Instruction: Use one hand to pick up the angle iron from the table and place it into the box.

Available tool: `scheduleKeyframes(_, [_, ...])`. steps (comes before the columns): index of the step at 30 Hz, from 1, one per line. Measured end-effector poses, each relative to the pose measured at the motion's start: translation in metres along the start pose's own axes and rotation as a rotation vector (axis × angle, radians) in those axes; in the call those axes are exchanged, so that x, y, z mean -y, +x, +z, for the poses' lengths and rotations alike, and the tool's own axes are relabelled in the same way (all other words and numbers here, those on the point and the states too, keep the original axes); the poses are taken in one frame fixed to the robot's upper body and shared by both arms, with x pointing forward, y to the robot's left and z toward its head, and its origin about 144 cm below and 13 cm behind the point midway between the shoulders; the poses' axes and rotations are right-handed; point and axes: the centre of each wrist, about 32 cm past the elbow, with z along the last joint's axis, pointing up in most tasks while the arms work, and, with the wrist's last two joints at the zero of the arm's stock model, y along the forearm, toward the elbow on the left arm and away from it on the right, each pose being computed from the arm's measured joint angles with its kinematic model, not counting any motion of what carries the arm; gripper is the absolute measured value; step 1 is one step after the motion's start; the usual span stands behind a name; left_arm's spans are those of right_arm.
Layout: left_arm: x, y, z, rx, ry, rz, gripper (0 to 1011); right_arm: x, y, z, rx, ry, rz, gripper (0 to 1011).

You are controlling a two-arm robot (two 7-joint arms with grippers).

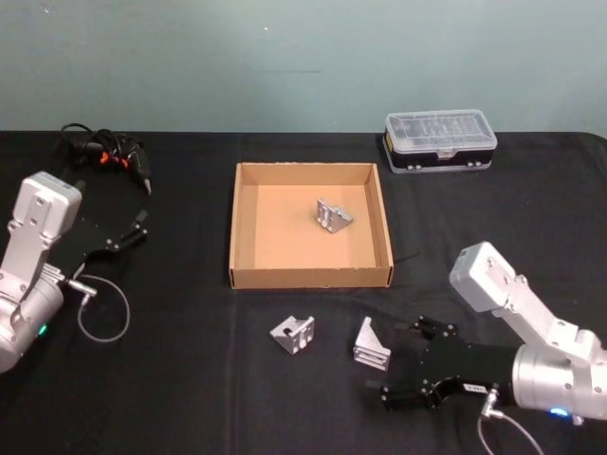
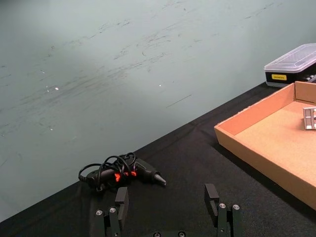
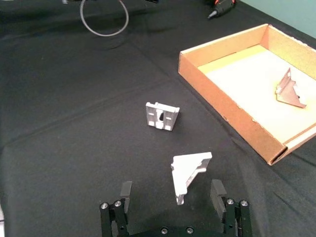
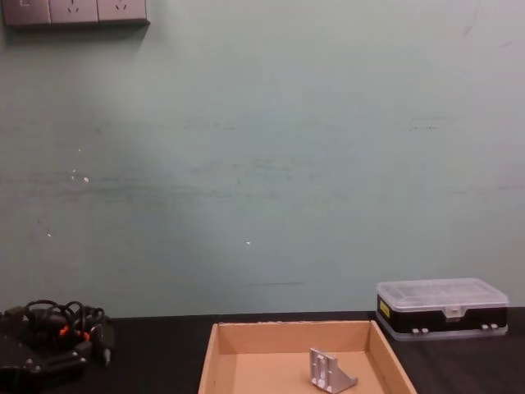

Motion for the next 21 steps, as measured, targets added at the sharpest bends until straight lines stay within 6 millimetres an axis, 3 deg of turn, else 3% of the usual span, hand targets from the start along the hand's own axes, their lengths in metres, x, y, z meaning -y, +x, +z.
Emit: scheduleKeyframes(21, [0.000, 0.000, 0.000, 0.000, 0.000, 0.000, 1011, -0.015, 0.001, -0.004, -0.045, -0.006, -0.018, 1004])
